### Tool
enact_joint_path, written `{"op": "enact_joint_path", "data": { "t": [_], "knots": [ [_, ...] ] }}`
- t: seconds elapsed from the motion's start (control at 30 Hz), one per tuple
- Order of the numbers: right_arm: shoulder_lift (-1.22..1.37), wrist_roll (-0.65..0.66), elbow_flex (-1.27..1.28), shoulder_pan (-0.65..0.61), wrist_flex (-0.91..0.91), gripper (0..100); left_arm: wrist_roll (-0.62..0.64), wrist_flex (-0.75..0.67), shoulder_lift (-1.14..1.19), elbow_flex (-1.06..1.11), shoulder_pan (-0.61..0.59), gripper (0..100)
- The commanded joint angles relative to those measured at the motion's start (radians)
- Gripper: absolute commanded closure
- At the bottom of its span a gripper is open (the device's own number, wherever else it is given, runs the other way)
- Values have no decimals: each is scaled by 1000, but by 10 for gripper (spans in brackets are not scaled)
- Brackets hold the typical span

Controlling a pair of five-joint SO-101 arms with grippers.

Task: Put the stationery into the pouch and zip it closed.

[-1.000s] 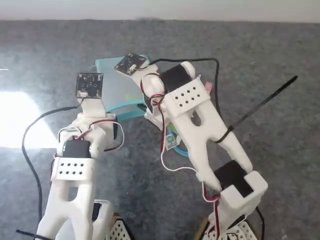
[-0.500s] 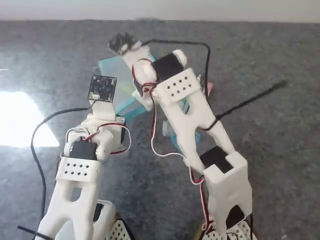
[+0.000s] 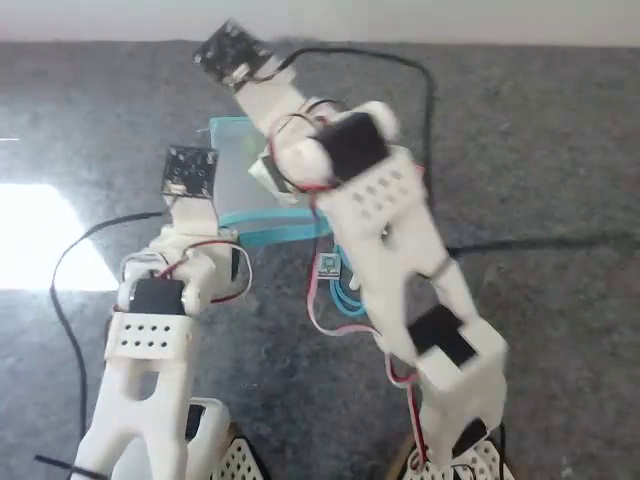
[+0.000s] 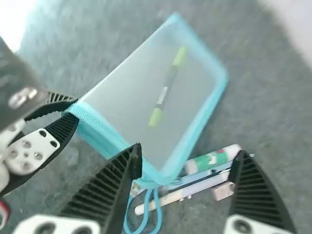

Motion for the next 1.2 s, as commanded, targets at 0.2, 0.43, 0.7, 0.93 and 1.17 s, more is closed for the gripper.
{"op": "enact_joint_path", "data": {
  "t": [0.2, 0.43, 0.7, 0.93, 1.17],
  "knots": [
    [-463, -2, 674, 222, -173, 735, 68, 232, -14, -282, -20, 989],
    [-820, -32, 1519, 282, -722, 738, 92, 192, -15, -274, -157, 989],
    [-529, -167, 1441, 320, -812, 738, 35, 48, -18, -76, -229, 989],
    [-147, -351, 1252, 321, -665, 738, 34, 41, -18, -68, -227, 989],
    [-68, -434, 1281, 278, -653, 739, 31, 41, -18, -68, -226, 989]
  ]
}}
